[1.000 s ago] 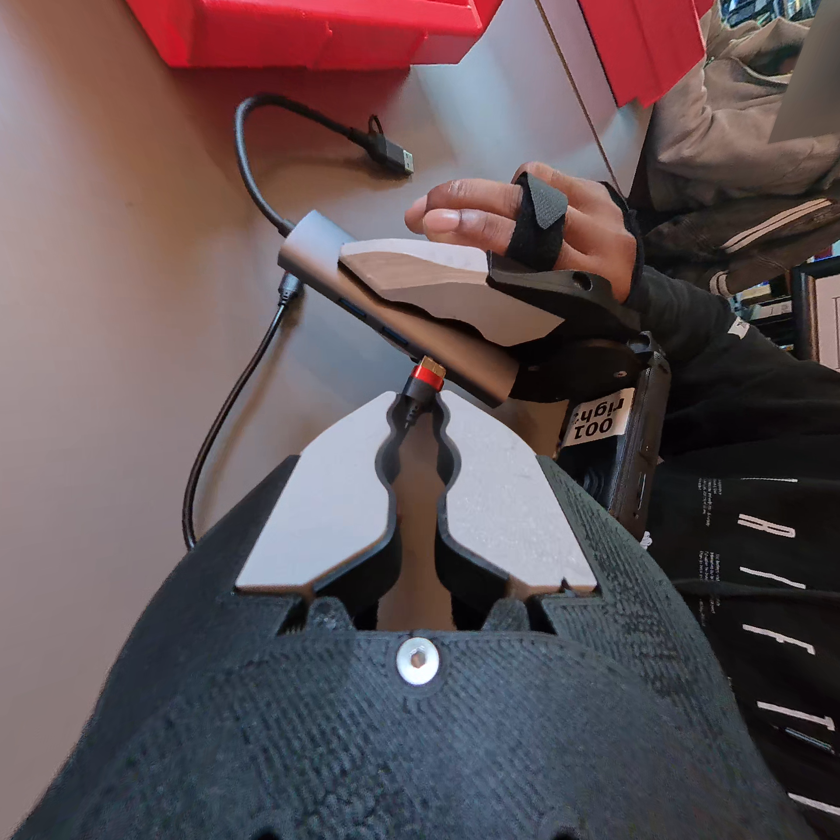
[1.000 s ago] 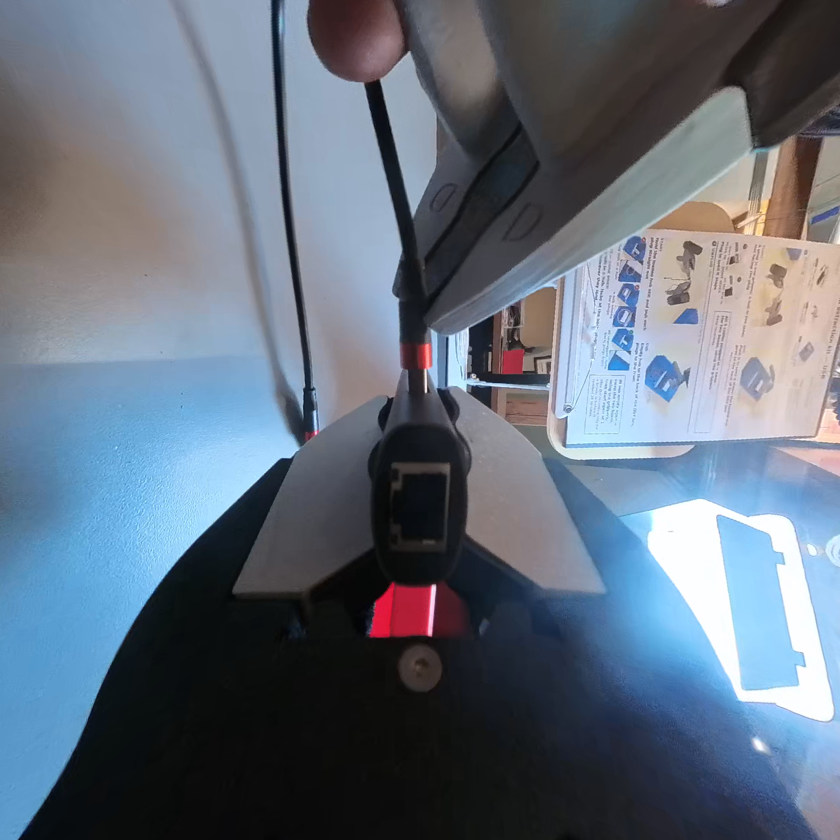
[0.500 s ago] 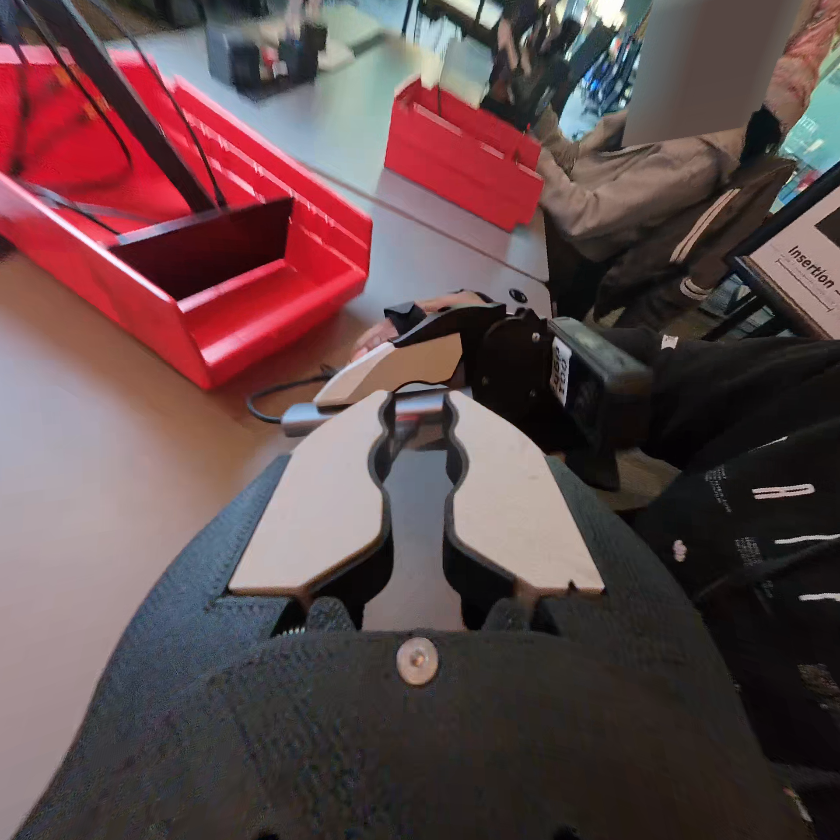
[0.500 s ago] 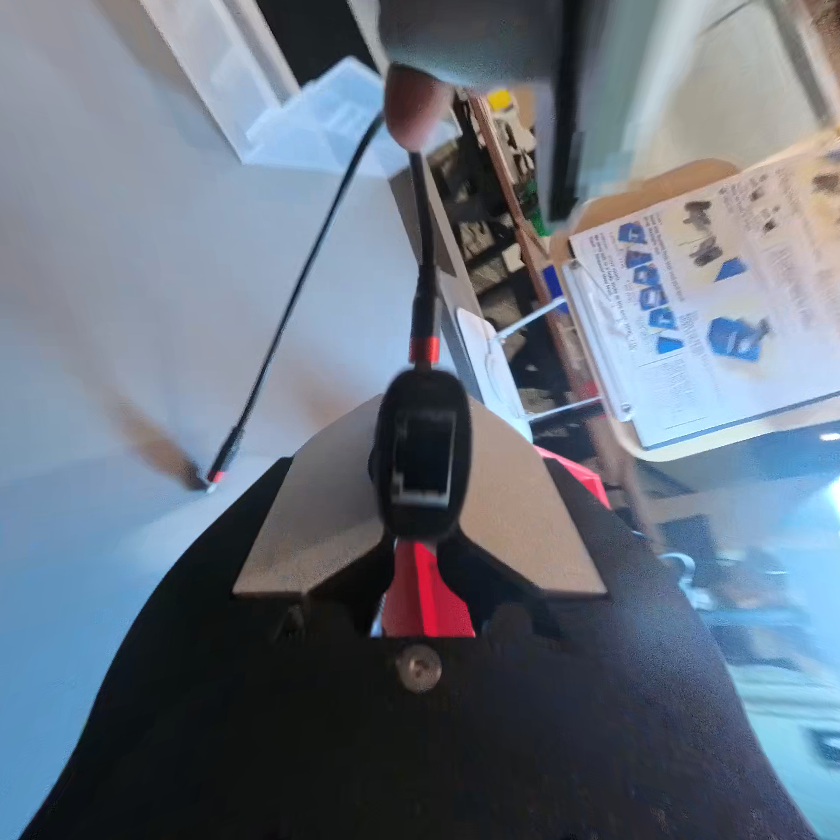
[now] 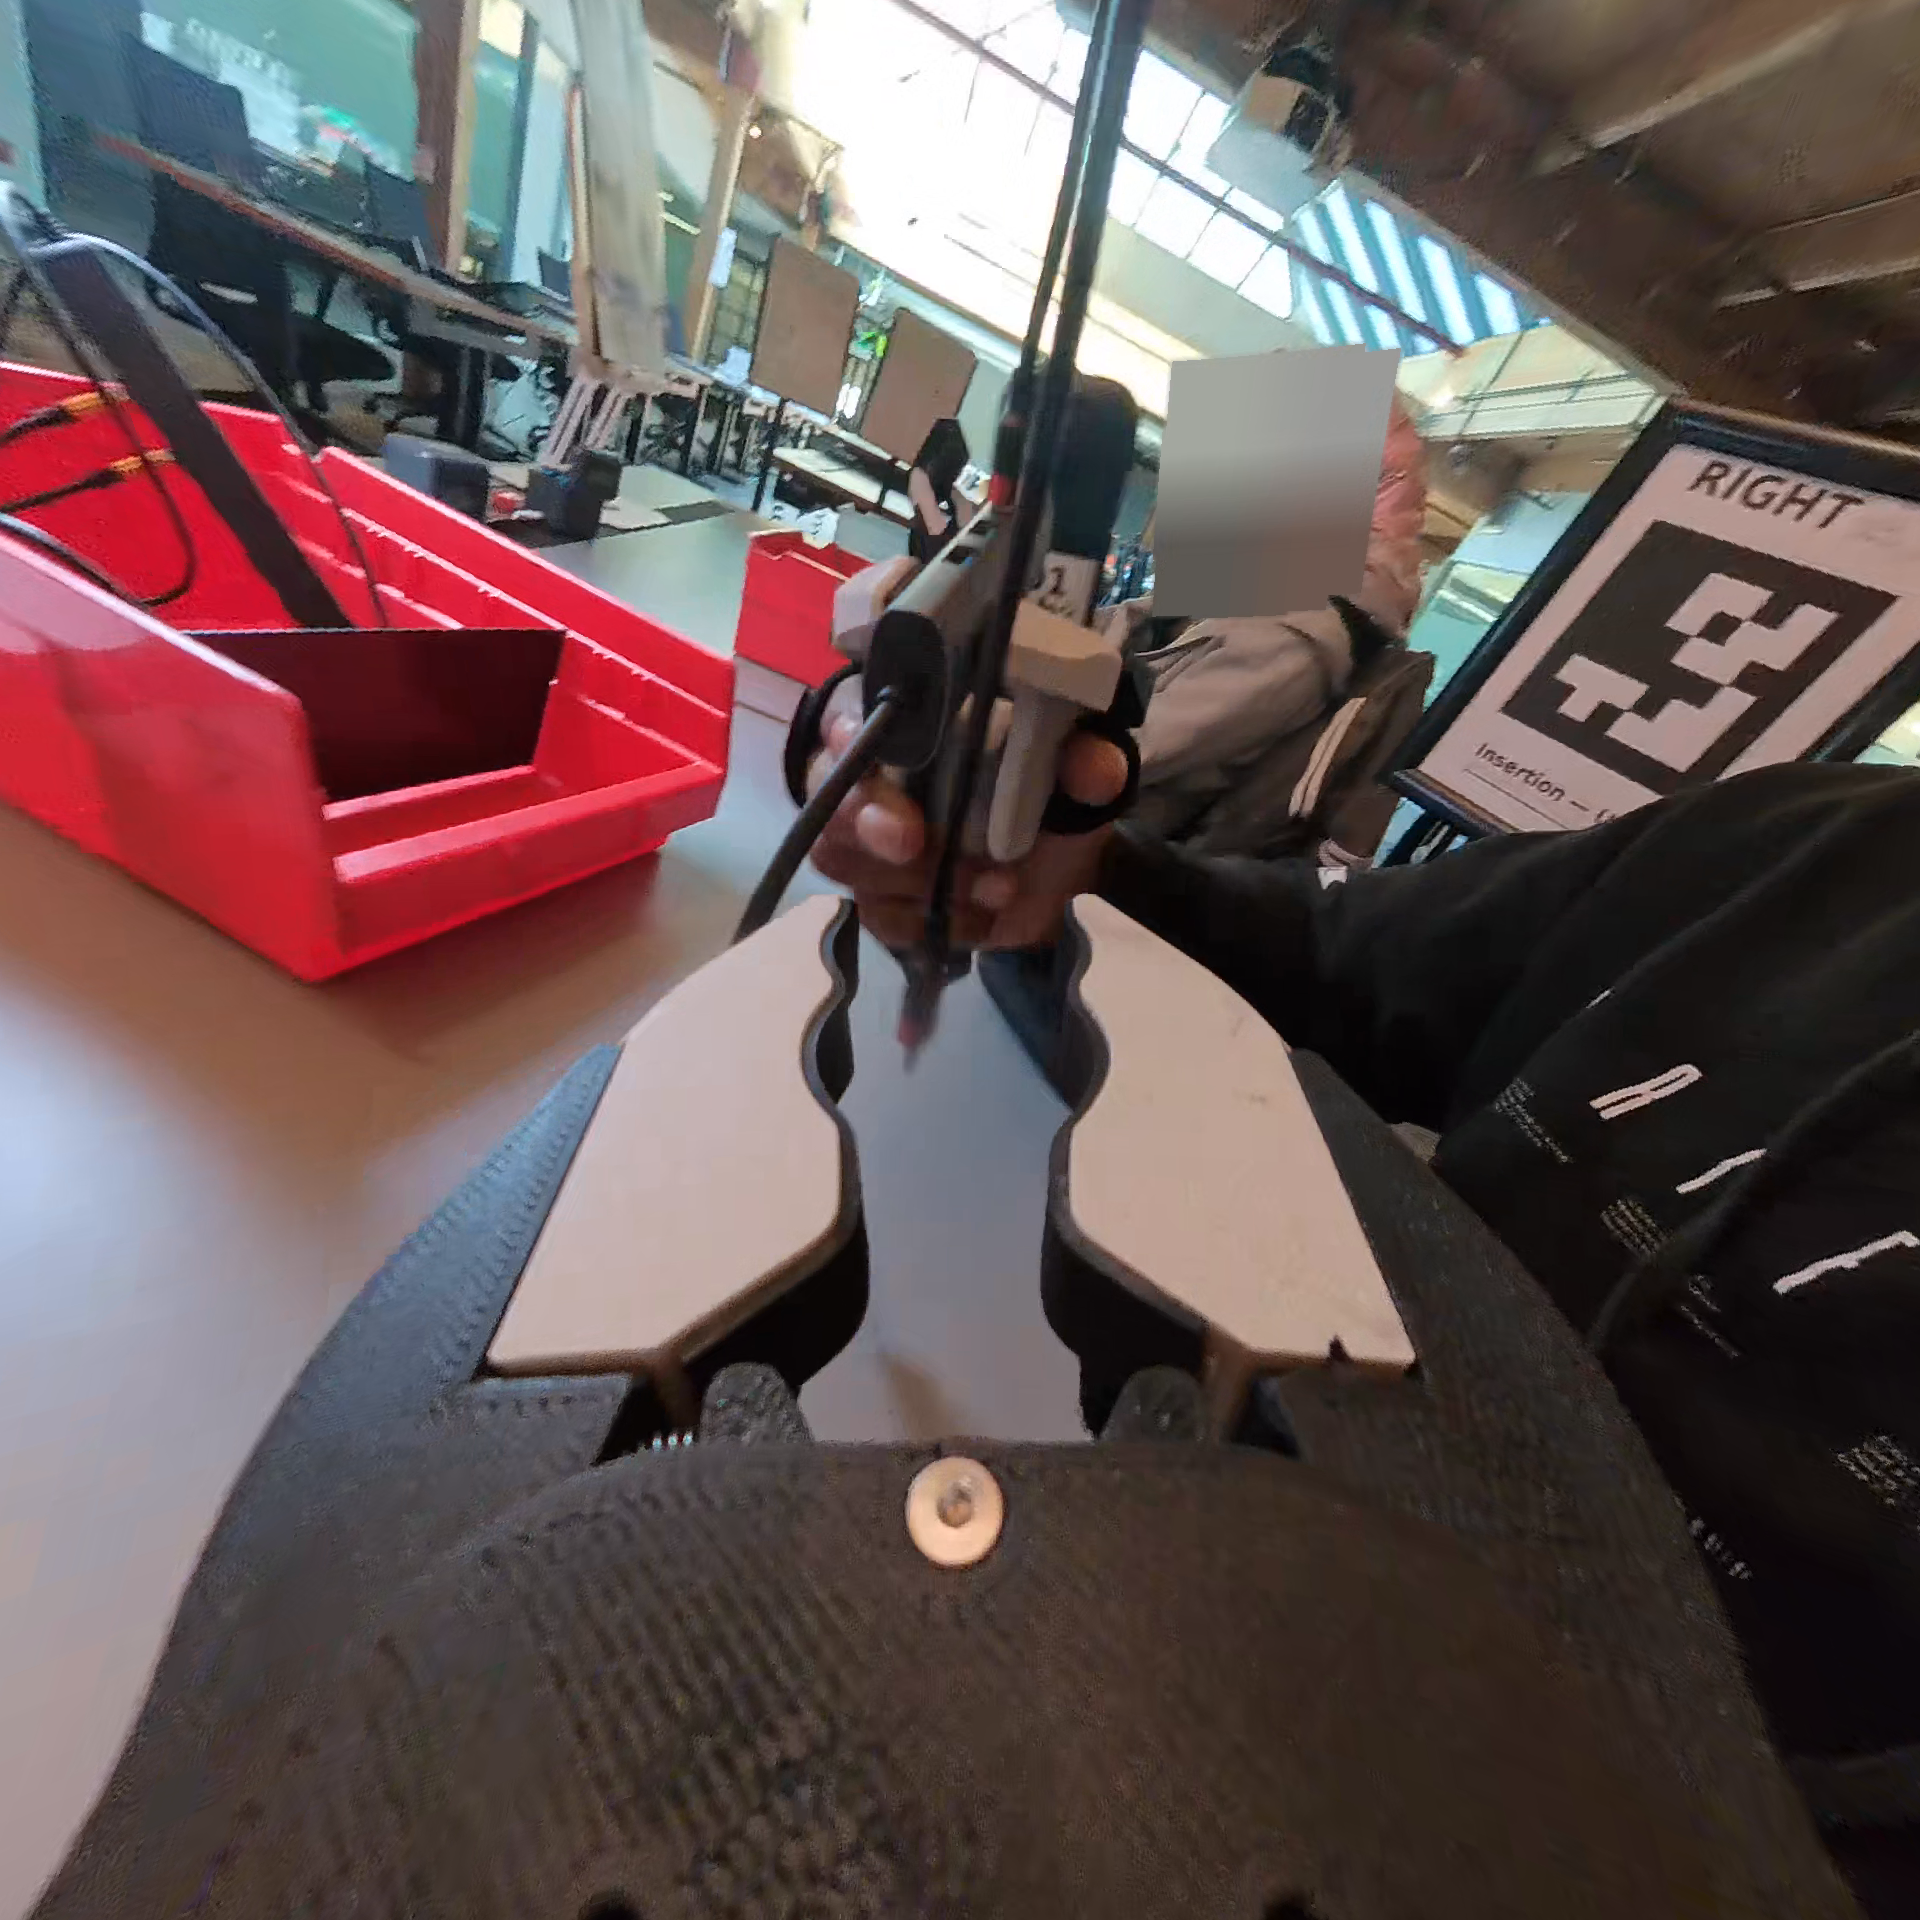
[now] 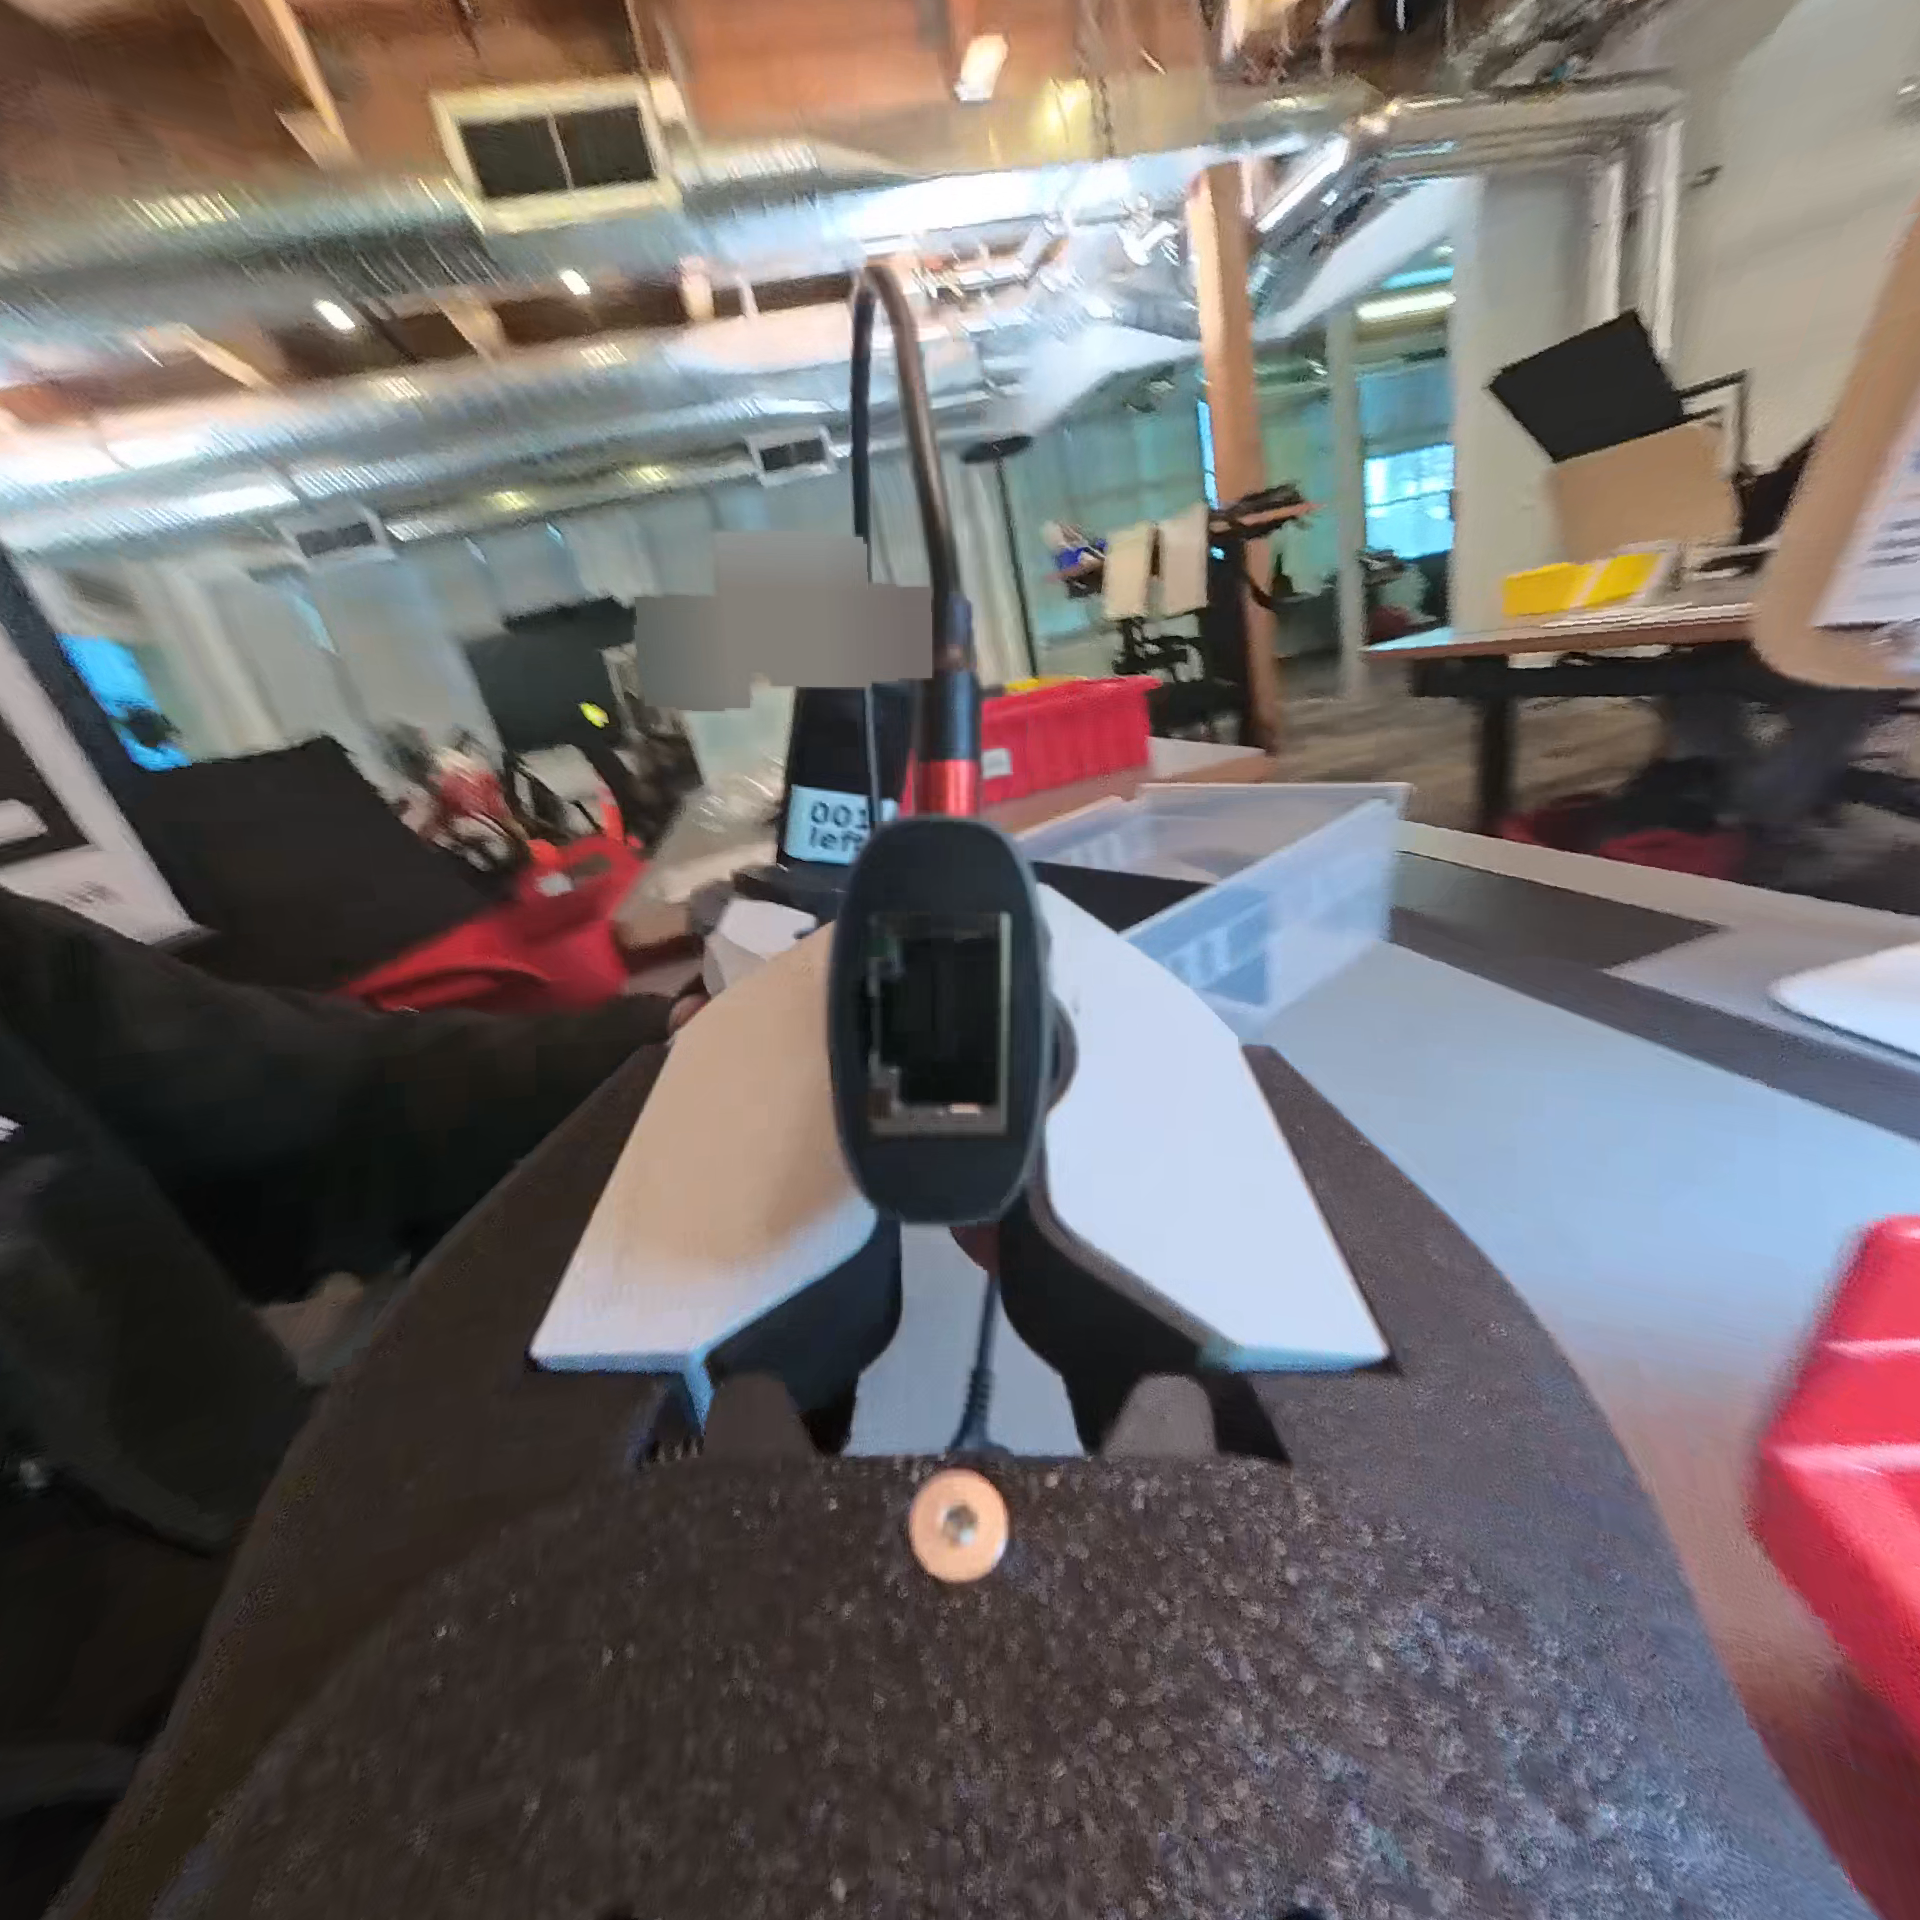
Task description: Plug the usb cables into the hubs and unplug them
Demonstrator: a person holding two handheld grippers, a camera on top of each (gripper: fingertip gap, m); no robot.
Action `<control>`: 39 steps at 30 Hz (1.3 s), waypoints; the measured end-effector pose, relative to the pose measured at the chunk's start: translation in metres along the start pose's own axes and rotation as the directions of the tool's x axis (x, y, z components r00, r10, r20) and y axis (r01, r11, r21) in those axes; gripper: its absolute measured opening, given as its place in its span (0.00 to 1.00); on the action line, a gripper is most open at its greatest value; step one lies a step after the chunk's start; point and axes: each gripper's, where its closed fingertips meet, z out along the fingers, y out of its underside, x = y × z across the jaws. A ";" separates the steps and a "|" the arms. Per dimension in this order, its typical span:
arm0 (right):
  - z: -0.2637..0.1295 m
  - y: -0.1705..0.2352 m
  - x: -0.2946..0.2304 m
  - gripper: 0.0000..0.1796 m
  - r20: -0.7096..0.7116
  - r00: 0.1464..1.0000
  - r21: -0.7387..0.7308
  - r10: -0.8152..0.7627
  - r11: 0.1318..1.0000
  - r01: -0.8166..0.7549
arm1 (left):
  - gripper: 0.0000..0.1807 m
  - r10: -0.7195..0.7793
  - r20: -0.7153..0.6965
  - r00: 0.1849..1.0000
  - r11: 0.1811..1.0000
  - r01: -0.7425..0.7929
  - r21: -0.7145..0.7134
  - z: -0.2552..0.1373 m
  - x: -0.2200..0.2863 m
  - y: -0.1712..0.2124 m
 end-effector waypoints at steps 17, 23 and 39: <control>0.018 0.030 -0.012 0.10 0.118 0.973 0.075 0.200 0.975 -0.209 | 0.12 -0.134 0.057 0.989 0.952 0.112 0.283 0.003 -0.007 -0.007; 0.022 0.040 -0.014 0.11 0.136 0.960 -0.045 0.244 0.970 -0.240 | 0.09 -0.060 0.087 0.994 0.973 0.039 0.226 -0.001 -0.007 -0.001; -0.002 0.014 -0.004 0.11 0.004 0.989 -0.201 -0.146 0.969 0.144 | 0.09 -0.121 -0.037 0.992 0.951 0.126 0.284 -0.036 -0.014 -0.024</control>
